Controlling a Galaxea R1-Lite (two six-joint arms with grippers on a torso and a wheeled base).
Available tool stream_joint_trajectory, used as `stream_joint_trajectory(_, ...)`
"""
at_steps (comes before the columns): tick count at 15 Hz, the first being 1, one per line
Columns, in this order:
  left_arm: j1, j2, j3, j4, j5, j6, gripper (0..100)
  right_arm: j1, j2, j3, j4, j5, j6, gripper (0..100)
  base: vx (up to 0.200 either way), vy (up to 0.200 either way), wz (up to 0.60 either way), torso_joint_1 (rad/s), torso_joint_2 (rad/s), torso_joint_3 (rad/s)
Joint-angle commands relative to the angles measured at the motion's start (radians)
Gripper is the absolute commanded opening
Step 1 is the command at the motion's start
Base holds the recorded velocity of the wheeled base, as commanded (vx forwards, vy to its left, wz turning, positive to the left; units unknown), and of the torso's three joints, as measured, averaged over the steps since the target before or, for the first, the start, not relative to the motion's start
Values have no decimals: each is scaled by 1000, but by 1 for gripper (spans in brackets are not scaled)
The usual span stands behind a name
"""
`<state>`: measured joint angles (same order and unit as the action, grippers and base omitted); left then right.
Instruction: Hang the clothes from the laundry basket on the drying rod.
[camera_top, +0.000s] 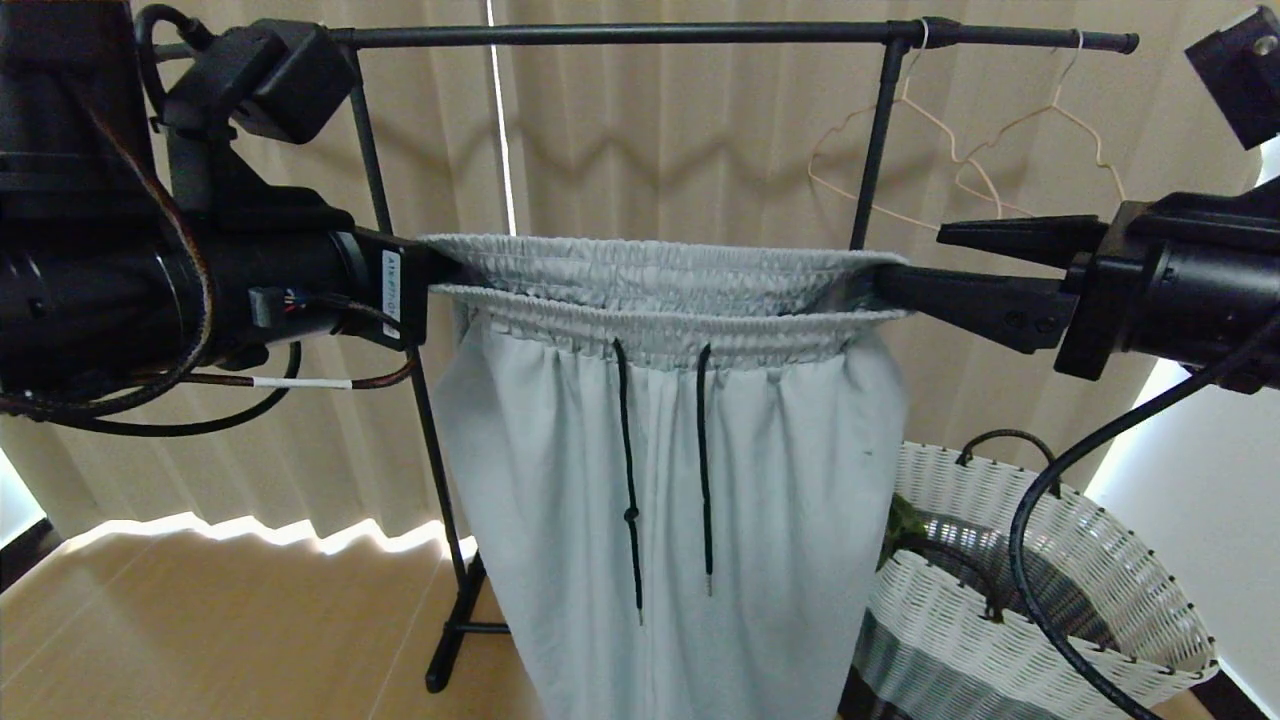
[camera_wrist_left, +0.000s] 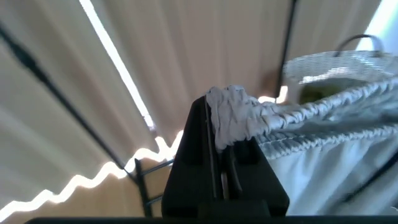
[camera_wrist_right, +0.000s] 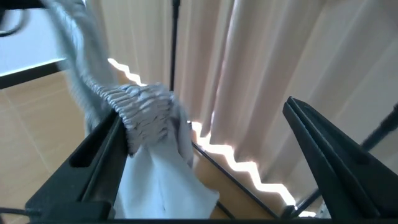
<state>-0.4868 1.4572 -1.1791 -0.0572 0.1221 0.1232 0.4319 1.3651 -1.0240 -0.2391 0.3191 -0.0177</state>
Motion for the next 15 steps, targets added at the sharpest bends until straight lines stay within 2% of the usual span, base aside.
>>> stream_joint_trajectory(1,33,6,6,0,1,0,0,1,-34,10,0,6,-2,100,0,0,0,0,0,0)
stream_joint_trajectory(4,47,-1,26,0,-1,0,0,-1,-35,27,0,0,-5,100,0,0,0,0,0,0)
stream_joint_trajectory(7,54,-20,47,-1,-1,0,0,-42,-41,61,4,-22,-45,100,0,0,0,0,0,0)
stream_joint_trajectory(9,90,-60,73,-1,-4,-2,0,-131,-64,117,14,-117,-145,100,0,0,0,0,0,0)
stream_joint_trajectory(12,149,-112,128,-1,-15,-5,0,-248,-107,202,3,-253,-209,100,0,0,0,0,0,0)
stream_joint_trajectory(13,152,-136,164,-1,-15,-7,0,-282,-118,225,0,-284,-217,100,0,0,0,0,0,0)
stream_joint_trajectory(15,152,-196,256,-18,-16,-5,0,-337,-138,268,-31,-296,-226,100,0,0,0,0,0,0)
